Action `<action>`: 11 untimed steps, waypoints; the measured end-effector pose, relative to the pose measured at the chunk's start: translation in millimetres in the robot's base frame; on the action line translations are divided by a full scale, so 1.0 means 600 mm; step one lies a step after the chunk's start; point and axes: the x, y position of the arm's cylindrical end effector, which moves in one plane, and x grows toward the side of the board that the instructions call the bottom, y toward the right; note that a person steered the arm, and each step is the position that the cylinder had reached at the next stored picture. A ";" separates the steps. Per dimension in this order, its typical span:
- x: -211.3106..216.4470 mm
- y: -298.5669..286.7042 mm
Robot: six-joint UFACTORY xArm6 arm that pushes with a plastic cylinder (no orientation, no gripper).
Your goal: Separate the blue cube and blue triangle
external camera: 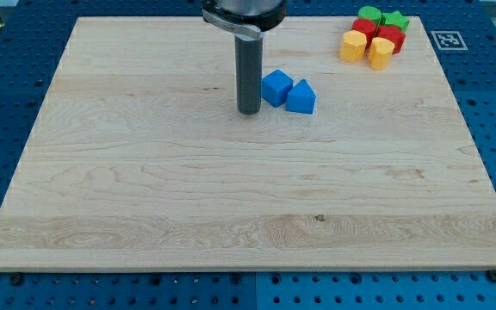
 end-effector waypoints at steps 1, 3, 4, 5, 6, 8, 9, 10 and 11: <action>0.030 0.034; 0.041 0.070; 0.036 0.080; 0.012 0.067; 0.011 0.067; -0.017 0.070; -0.018 0.114; -0.018 0.121; -0.018 0.123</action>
